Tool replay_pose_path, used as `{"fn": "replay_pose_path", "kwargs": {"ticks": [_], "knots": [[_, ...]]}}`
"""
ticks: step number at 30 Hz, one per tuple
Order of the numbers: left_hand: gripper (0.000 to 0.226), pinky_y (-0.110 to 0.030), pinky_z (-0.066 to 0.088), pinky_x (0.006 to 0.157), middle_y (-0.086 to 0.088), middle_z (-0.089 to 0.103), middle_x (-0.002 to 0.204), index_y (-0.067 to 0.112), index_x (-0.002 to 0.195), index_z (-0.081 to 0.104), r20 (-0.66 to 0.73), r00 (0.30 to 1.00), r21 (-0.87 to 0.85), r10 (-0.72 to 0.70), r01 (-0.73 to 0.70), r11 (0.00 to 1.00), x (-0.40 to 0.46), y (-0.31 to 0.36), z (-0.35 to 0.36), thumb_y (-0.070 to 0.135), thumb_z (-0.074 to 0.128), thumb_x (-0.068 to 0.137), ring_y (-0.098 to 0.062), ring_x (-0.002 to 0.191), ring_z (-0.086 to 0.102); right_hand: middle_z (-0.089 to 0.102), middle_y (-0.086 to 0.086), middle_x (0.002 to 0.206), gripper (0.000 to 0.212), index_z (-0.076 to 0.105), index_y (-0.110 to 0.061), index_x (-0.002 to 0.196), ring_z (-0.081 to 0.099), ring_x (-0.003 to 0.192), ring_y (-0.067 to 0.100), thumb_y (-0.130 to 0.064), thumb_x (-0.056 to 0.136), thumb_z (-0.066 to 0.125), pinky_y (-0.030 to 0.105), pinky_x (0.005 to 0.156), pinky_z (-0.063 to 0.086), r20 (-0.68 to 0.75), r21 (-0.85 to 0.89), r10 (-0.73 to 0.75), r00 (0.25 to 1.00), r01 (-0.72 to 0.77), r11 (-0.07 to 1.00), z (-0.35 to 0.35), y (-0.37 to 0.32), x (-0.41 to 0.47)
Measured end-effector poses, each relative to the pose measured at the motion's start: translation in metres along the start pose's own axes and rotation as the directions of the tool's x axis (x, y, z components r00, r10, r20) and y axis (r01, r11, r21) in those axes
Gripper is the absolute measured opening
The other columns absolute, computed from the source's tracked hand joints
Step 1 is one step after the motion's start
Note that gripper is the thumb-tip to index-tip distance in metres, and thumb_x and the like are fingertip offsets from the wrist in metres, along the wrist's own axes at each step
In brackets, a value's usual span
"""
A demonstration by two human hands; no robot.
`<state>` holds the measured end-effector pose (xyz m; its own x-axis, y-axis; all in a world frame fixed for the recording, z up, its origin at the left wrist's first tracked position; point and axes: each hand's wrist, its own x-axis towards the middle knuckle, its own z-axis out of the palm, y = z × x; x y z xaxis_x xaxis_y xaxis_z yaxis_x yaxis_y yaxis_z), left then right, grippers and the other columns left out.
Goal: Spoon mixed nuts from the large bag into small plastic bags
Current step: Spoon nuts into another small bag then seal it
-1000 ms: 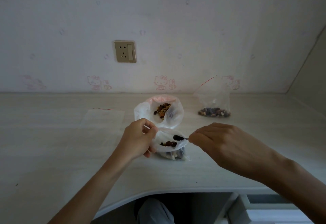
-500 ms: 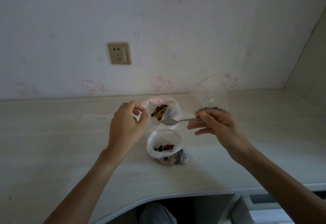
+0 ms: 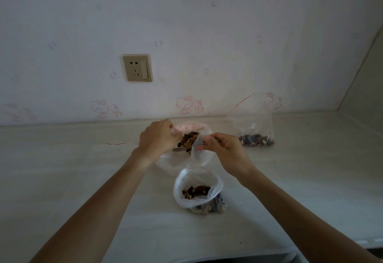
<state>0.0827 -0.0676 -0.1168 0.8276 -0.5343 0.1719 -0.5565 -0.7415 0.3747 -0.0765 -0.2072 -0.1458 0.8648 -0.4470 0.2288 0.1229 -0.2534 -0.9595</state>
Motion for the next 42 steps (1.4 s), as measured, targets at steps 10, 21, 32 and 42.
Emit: {"fn": "replay_pose_path", "kwargs": {"ticks": [10,21,32,42], "knots": [[0.035,-0.028,0.03,0.05,0.0,0.044,0.059,0.014,0.063,0.043,-0.047,0.999,-0.026,-0.02,0.019,0.999,0.009,-0.01,0.008,0.023,0.051,0.096,-0.019,0.051,0.041,0.08,0.0,0.087,0.018,0.072,-0.018,0.095,0.077,0.083,0.009,-0.017,0.105,0.058,0.021,0.079,0.06,0.14,-0.262,-0.067,0.988,0.102,0.96,0.0,0.01,0.013],[0.03,-0.03,0.032,0.05,-0.004,0.057,0.075,0.012,0.078,0.049,-0.059,0.995,0.014,-0.084,0.085,0.996,-0.018,-0.024,0.007,0.027,0.045,0.104,-0.018,0.063,0.053,0.078,-0.004,0.085,0.018,0.065,-0.025,0.09,0.076,0.079,0.002,-0.019,0.105,0.056,0.018,0.075,0.059,0.037,-0.447,-0.093,0.995,0.1,0.889,-0.042,0.003,0.006],[0.087,-0.041,0.045,0.104,-0.002,0.043,0.152,0.023,0.157,0.032,0.057,0.977,-0.029,0.208,-0.206,0.978,0.005,-0.001,-0.005,0.037,0.079,0.086,-0.025,0.137,0.046,0.076,-0.009,0.072,0.024,0.064,-0.023,0.083,0.073,0.066,0.001,-0.017,0.104,0.054,0.01,0.053,0.047,-0.006,-0.553,-0.082,0.997,0.065,0.831,-0.05,-0.022,0.008],[0.025,-0.031,0.039,0.062,0.004,0.062,0.085,0.02,0.091,0.054,0.085,0.93,-0.034,0.359,-0.357,0.933,0.048,0.016,0.031,0.042,0.058,0.102,-0.019,0.077,0.059,0.076,0.005,0.09,0.029,0.065,-0.011,0.104,0.072,0.082,0.025,-0.027,0.109,0.042,0.045,0.076,0.059,0.029,-0.821,-0.127,0.992,0.096,0.564,-0.036,-0.039,-0.002]]}}
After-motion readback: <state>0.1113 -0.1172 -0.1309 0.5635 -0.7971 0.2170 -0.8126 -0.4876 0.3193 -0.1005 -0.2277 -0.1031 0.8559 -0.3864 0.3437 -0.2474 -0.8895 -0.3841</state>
